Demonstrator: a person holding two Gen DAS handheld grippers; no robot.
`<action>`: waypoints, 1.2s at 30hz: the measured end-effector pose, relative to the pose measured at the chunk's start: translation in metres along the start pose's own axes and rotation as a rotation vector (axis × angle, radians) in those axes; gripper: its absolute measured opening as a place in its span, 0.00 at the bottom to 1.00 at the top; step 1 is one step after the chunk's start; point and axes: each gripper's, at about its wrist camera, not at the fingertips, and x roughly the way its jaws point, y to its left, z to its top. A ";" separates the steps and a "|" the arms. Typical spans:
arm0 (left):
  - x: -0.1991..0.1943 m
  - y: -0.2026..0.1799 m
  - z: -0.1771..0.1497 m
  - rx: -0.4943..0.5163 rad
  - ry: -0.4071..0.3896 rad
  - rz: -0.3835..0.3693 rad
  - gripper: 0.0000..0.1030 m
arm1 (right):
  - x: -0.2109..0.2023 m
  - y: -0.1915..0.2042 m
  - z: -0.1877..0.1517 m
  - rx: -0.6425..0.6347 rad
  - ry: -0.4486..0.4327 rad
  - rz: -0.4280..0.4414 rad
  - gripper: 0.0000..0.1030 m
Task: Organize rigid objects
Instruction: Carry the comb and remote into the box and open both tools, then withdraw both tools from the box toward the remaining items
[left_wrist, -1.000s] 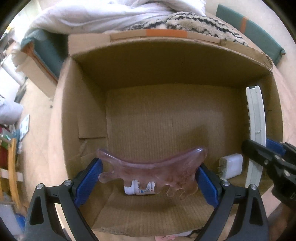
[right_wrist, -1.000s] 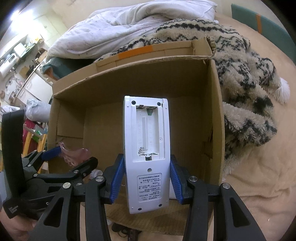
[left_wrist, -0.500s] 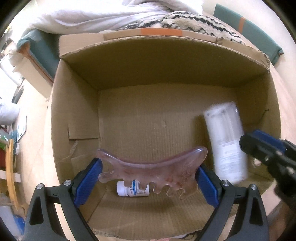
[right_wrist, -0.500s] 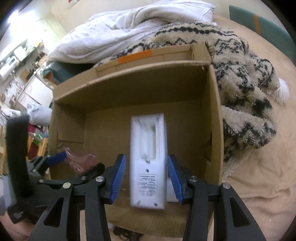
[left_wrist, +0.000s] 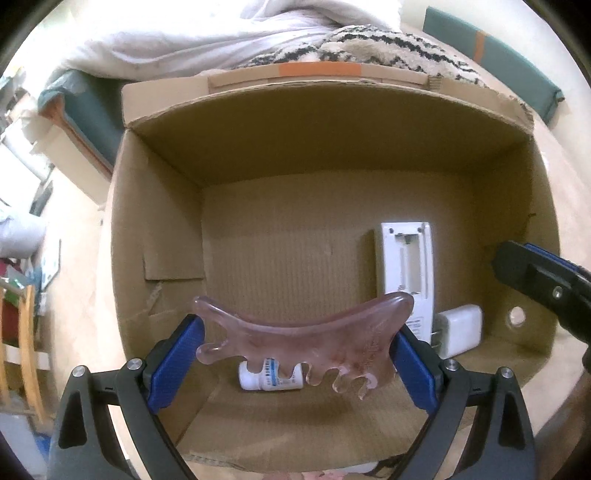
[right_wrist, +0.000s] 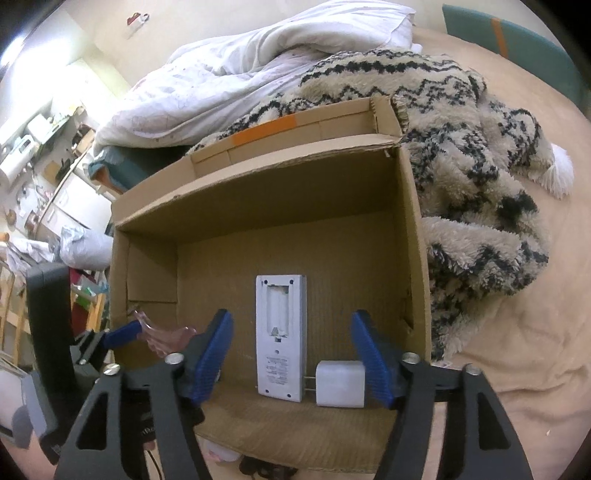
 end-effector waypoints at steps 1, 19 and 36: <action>-0.001 0.001 0.001 -0.011 -0.003 -0.010 0.94 | -0.001 0.000 0.000 0.001 -0.003 0.000 0.78; -0.029 0.012 0.005 -0.070 -0.029 -0.062 1.00 | -0.022 0.004 0.001 0.016 -0.082 0.061 1.00; -0.092 0.048 -0.053 -0.063 -0.114 0.103 1.00 | -0.073 -0.019 -0.041 0.123 -0.094 0.136 1.00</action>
